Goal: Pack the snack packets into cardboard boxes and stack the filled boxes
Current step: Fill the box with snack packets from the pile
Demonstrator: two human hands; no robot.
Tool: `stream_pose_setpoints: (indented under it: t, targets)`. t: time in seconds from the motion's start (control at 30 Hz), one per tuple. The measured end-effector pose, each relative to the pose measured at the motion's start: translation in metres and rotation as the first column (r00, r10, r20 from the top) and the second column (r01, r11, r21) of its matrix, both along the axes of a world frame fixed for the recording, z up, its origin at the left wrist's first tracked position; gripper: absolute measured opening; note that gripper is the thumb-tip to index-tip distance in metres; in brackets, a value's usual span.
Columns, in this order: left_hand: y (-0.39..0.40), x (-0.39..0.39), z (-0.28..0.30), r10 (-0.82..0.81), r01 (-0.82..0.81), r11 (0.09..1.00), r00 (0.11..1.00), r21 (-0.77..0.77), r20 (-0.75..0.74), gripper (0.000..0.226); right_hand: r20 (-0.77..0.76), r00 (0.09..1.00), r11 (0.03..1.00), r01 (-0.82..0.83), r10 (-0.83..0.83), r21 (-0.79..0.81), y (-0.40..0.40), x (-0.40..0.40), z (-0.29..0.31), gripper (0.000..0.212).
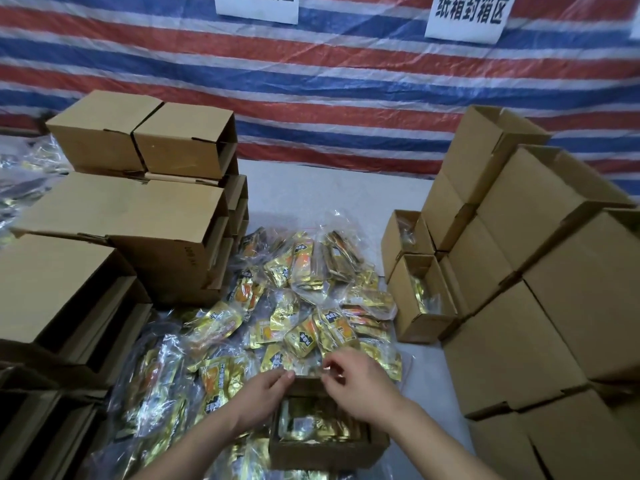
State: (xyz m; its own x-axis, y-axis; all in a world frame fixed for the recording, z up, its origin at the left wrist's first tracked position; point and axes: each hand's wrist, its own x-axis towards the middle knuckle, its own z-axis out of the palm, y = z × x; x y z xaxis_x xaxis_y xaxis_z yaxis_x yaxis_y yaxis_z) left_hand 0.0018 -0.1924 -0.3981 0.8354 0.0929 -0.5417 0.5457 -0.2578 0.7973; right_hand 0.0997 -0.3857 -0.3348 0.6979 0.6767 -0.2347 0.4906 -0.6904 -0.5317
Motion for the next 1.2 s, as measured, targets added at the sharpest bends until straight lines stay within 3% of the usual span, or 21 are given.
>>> stream_pose_setpoints:
  t: [0.07, 0.17, 0.33, 0.53, 0.73, 0.83, 0.97, 1.07, 1.13, 1.2]
  targets:
    - [-0.001, 0.001, 0.003, 0.005, -0.005, 1.0, 1.0, 0.005, -0.005, 0.038, 0.019, 0.996, 0.988, -0.089, 0.092, -0.128, -0.004, 0.01, 0.002, 0.042]
    - [-0.004, 0.005, 0.008, -0.014, 0.015, 0.999, 1.0, 0.039, -0.014, 0.039, -0.018, 0.979, 0.911, -0.195, 0.203, -0.364, -0.004, 0.011, -0.006, 0.028]
    - [-0.014, 0.01, 0.025, -0.026, 0.028, 0.997, 0.999, 0.07, -0.028, 0.037, 0.085, 0.981, 0.932, -0.135, 0.172, -0.337, -0.011, 0.011, -0.022, 0.016]
    - [-0.05, 0.03, 0.066, 0.027, -0.026, 0.999, 0.999, -0.019, 0.042, 0.028, 0.062, 0.995, 0.98, 0.092, -0.082, -0.175, -0.07, 0.016, -0.021, 0.019]
    - [-0.108, 0.05, 0.076, -0.032, 0.032, 0.999, 0.997, 0.003, 0.077, 0.081, 0.157, 0.895, 0.889, 0.437, -0.417, -0.132, -0.141, 0.027, -0.016, 0.015]
    - [-0.142, 0.058, 0.066, -0.06, 0.06, 0.998, 0.998, 0.024, 0.001, 0.095, 0.205, 0.817, 0.812, 0.568, -0.538, -0.131, -0.167, 0.031, -0.016, 0.02]
    - [-0.18, 0.076, 0.052, -0.198, 0.2, 0.98, 0.97, 0.0, -0.143, 0.077, 0.21, 0.722, 0.71, 0.69, -0.659, -0.143, -0.183, 0.034, -0.02, 0.021]
    - [-0.202, 0.091, 0.05, -0.216, 0.203, 0.976, 0.954, -0.084, -0.208, 0.071, 0.189, 0.674, 0.655, 0.739, -0.715, -0.157, -0.189, 0.038, -0.023, 0.018]
    - [-0.214, 0.101, 0.045, -0.262, 0.254, 0.965, 0.936, -0.064, -0.234, 0.07, 0.179, 0.65, 0.628, 0.76, -0.739, -0.167, -0.19, 0.042, -0.026, 0.017]
    - [-0.225, 0.111, 0.039, -0.296, 0.303, 0.953, 0.927, -0.006, -0.229, 0.053, 0.174, 0.639, 0.612, 0.768, -0.749, -0.187, -0.19, 0.047, -0.029, 0.015]
